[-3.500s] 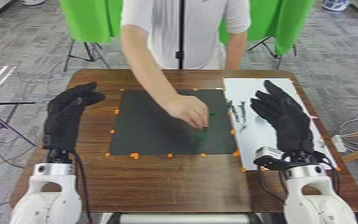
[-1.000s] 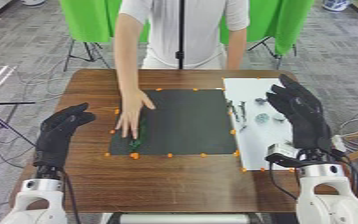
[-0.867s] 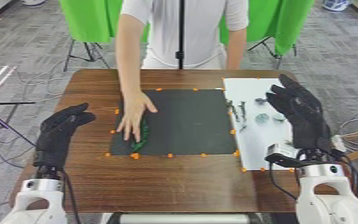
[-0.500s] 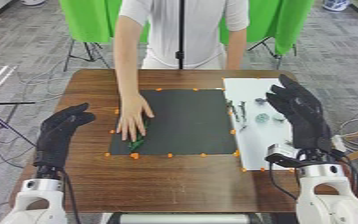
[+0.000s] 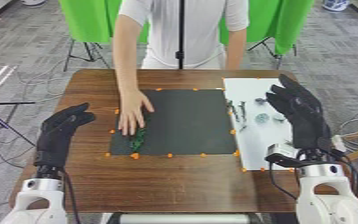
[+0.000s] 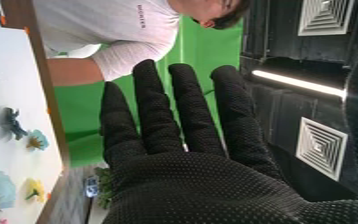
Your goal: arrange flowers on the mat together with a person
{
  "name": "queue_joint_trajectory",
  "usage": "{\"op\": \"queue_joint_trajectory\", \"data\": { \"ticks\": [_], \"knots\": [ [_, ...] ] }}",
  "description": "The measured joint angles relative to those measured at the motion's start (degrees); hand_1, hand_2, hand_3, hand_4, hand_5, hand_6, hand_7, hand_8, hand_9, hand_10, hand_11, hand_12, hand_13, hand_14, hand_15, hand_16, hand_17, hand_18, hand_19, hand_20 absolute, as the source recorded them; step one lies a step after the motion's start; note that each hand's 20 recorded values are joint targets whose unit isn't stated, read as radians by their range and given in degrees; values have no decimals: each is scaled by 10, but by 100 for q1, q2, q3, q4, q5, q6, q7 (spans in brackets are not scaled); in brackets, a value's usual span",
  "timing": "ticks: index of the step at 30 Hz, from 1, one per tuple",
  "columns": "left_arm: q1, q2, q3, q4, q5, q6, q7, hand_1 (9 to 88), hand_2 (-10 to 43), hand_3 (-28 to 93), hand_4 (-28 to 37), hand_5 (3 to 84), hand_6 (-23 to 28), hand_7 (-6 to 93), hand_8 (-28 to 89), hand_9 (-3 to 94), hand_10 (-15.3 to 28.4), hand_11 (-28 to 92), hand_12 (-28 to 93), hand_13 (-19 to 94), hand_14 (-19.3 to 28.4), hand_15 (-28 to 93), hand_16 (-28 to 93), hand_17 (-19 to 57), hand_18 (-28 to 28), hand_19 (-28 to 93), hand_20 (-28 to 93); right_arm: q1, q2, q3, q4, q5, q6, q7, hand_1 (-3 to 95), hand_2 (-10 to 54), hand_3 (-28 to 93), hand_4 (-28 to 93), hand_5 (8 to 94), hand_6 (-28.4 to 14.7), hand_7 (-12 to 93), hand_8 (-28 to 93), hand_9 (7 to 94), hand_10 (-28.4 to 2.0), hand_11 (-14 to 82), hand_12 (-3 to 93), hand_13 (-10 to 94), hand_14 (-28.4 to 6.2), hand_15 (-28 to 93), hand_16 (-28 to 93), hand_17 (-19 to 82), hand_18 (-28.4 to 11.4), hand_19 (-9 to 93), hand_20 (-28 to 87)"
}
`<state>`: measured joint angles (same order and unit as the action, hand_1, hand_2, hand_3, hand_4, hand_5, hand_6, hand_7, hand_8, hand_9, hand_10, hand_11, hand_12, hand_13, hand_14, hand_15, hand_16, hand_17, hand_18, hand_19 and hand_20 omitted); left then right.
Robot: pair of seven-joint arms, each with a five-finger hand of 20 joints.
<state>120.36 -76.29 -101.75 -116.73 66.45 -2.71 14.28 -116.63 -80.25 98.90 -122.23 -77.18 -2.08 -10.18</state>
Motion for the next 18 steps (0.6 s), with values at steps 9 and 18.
{"op": "queue_joint_trajectory", "data": {
  "ticks": [9, 18],
  "knots": [
    [-13, -14, -5, 22, 0, -36, -44, 317, -76, 648, -149, 516, 46, 200, -62, 506, 131, 273, 184, 396, 180, 306, 41, 34, 162, 114, 199, 16, 2, -13, 12, 0, 2, 4, 163, -91, 746, -149, 374, -12, 119, -75, 424, -146, 50, 171, 359, -154, 105, 237, 176, -161, 77, 250],
    [-7, -14, -6, 22, 0, -45, -53, 318, -76, 646, -150, 515, 46, 200, -62, 505, 132, 272, 185, 394, 181, 305, 41, 35, 162, 113, 198, 55, 43, 51, -9, -259, 148, 10, 207, -95, 748, -160, 406, -11, 146, -82, 457, -144, 57, 173, 387, -149, 117, 239, 178, -162, 91, 255]
  ]
}}
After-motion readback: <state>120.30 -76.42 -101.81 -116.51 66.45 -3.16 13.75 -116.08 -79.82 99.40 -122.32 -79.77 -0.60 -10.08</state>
